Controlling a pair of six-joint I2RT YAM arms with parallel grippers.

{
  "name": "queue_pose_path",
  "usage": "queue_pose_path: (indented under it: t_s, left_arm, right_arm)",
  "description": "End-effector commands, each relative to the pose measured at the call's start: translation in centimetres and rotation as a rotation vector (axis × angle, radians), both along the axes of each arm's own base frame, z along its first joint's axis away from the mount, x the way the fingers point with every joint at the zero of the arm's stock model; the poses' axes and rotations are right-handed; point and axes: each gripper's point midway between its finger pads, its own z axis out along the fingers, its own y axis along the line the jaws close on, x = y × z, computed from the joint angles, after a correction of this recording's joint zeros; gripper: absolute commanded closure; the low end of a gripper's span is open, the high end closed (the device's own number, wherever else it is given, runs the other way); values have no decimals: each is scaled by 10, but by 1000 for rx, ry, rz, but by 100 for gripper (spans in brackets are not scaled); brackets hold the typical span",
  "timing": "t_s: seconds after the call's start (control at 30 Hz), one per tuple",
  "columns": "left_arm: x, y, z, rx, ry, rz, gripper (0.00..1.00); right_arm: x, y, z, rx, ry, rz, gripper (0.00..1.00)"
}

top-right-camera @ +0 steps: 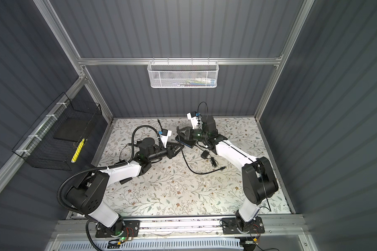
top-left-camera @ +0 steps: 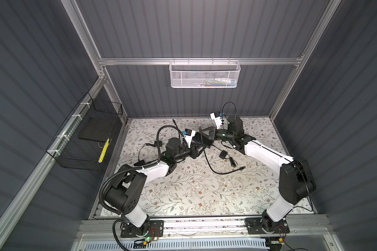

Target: Insert the plug into the switch port

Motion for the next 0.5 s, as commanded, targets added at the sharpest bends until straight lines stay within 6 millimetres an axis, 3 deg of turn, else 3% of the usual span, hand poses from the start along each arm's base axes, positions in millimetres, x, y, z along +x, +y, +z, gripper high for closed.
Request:
queue_pose_path:
  t_s: [0.0, 0.27, 0.37, 0.47]
  left_arm:
    - [-1, -8, 18, -31, -39, -45, 70]
    - [-5, -8, 28, -21, -53, -53, 75]
    - [-5, -8, 29, -21, -53, -58, 85]
    - [-5, -10, 31, -24, -52, -68, 85]
  right_arm:
    - [-4, 1, 8, 31, -14, 17, 98]
    - [-3, -1, 10, 21, -26, 6, 98]
    - [-2, -4, 9, 19, -29, -4, 98]
    - [-1, -7, 10, 19, -30, -10, 97]
